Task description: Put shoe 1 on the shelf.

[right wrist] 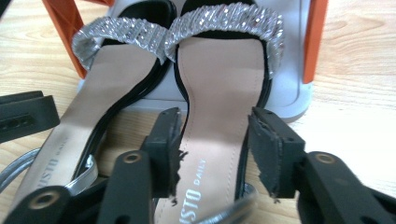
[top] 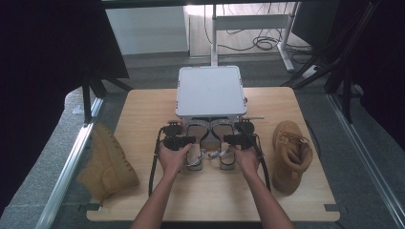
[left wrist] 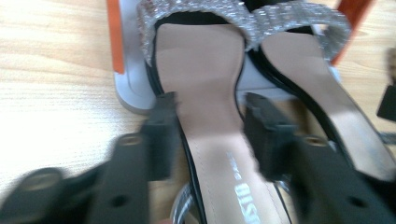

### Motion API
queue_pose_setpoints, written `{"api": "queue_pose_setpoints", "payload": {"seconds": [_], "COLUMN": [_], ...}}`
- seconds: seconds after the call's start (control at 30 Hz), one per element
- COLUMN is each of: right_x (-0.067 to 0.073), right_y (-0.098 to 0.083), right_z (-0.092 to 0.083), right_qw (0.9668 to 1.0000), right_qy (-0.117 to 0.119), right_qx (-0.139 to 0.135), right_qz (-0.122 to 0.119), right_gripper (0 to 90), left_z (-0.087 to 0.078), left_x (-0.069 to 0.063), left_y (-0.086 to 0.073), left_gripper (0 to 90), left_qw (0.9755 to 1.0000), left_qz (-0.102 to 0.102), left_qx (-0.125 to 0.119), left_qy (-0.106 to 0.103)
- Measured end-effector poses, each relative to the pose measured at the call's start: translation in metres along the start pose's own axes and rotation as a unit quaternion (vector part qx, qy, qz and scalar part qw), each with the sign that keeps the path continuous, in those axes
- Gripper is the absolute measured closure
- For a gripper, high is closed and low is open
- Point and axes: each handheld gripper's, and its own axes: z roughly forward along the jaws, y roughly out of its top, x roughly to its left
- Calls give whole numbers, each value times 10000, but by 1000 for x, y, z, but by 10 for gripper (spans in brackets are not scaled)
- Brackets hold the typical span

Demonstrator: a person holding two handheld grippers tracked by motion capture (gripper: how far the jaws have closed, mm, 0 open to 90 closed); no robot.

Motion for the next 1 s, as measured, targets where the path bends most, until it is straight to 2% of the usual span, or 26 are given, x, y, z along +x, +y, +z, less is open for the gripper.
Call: {"api": "queue_pose_setpoints", "payload": {"seconds": [0.13,0.23,0.37,0.53,0.7,0.8,1.0], "right_x": [-4,-8,-14,-19,-25,-27,-28], "right_y": [-4,-8,-17,-31,-45,-53,-71], "right_z": [-13,-20,-29,-37,-40,-41,-40], "right_qw": [9997,9995,9990,9983,9981,9979,9969], "right_qy": [6,108,175,297,334,405,466], "right_qx": [-195,-224,-302,-335,-319,-316,-230], "right_qz": [-166,-193,-263,-367,-406,-407,-585], "right_gripper": [667,728,809,858,857,852,796], "left_z": [-10,-17,-27,-43,-55,-60,-63], "left_x": [5,8,14,20,24,25,30], "left_y": [-3,-7,-13,-25,-40,-50,-69], "left_gripper": [730,795,839,877,879,853,767], "left_qw": [9998,9993,9986,9969,9954,9945,9942], "left_qz": [158,236,343,509,646,764,809], "left_qx": [-17,32,10,-69,-151,-183,-217], "left_qy": [-122,-293,-405,-591,-697,-693,-672]}}
